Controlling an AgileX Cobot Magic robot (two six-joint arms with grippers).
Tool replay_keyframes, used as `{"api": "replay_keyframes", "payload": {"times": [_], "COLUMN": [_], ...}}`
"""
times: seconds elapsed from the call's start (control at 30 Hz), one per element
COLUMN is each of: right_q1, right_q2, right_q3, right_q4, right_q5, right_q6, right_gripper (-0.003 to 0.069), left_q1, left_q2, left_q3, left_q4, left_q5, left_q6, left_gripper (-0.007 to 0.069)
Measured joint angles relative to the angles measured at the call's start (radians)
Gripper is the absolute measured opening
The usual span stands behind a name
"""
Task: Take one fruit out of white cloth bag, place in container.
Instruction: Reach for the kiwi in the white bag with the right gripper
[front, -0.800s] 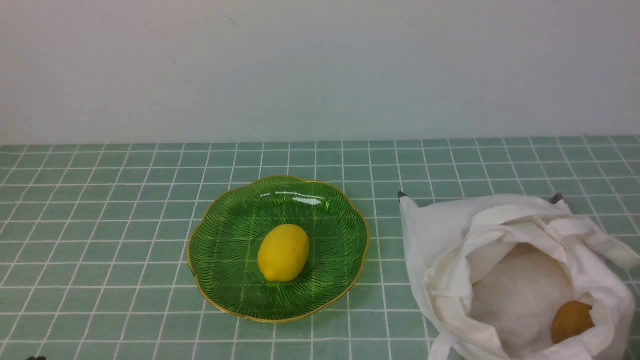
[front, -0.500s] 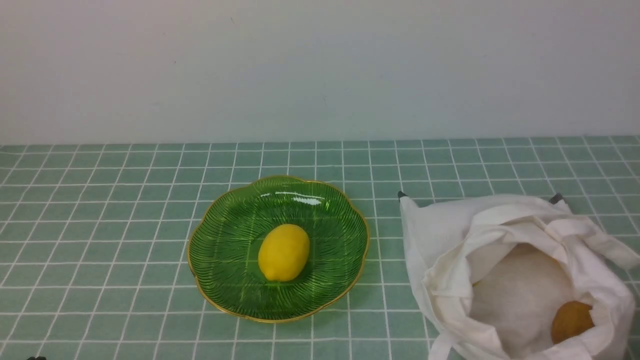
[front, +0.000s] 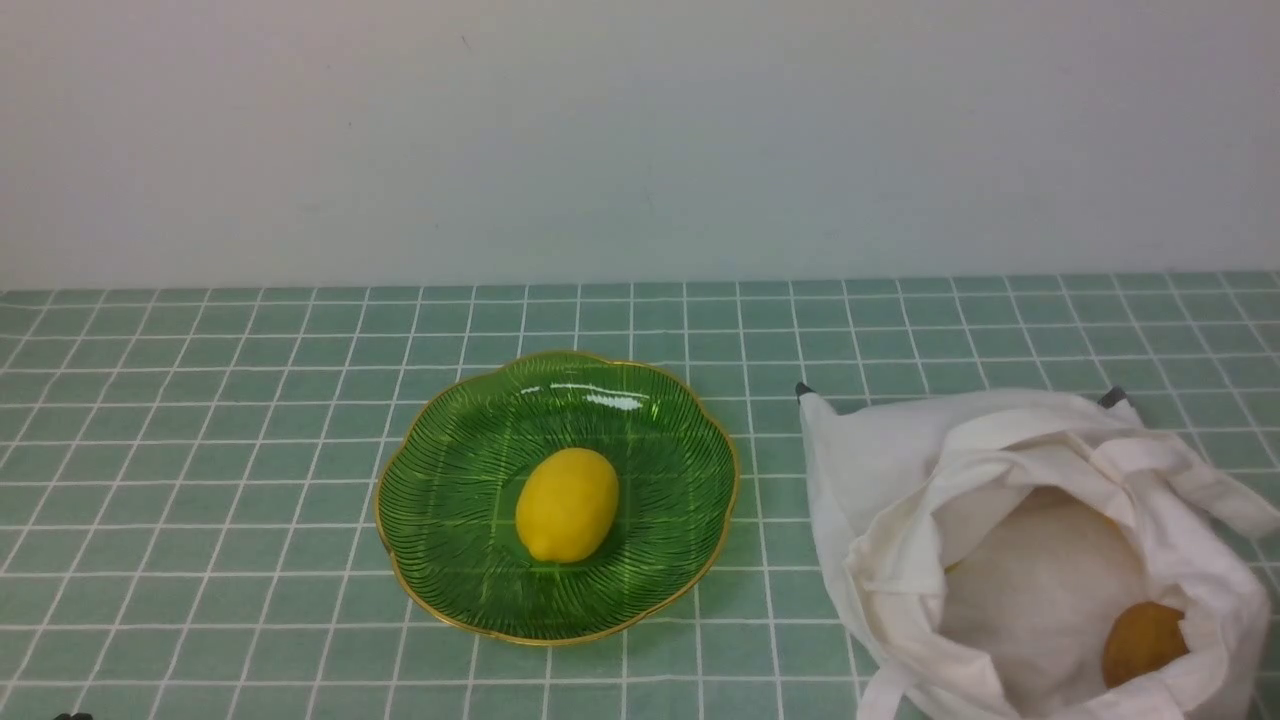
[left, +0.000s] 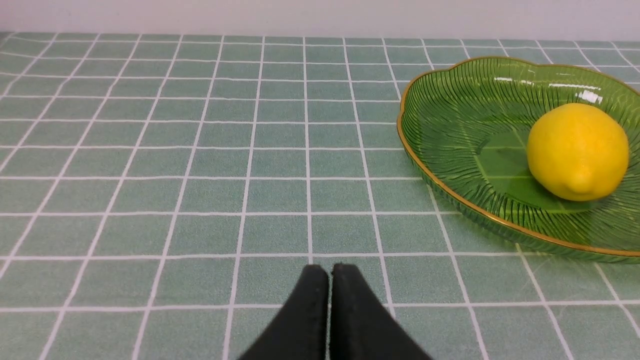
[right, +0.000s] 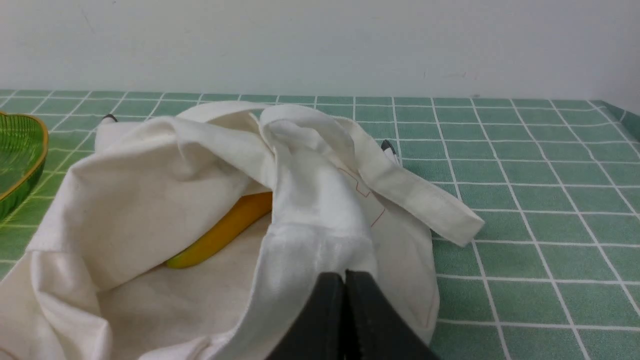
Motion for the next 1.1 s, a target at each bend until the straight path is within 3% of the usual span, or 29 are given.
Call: {"api": "replay_keyframes", "payload": {"times": [0.57, 0.7, 0.9, 1.1], "right_q1": [0.0, 0.0, 0.0, 0.0], "right_q2": [0.0, 0.0, 0.0, 0.0], "right_q3": [0.005, 0.01, 0.01, 0.01], "right_q4": [0.035, 0.22, 0.61, 0.665], "right_q5": [-0.035, -0.162, -0.325, -0.335], "right_q6": [0.01, 0.091, 0.233, 0.148], "right_gripper": [-0.0015, -0.0015, -0.0015, -0.0015], "left_q1": [0.0, 0.0, 0.0, 0.0], "left_q2": [0.0, 0.0, 0.0, 0.0], "left_q3": [0.0, 0.0, 0.0, 0.0], "left_q4": [0.0, 0.0, 0.0, 0.0], "left_q5": [0.0, 0.0, 0.0, 0.0], "left_q6": [0.0, 0.0, 0.0, 0.0], "left_gripper": [-0.0008, -0.0008, -0.0008, -0.0008]}}
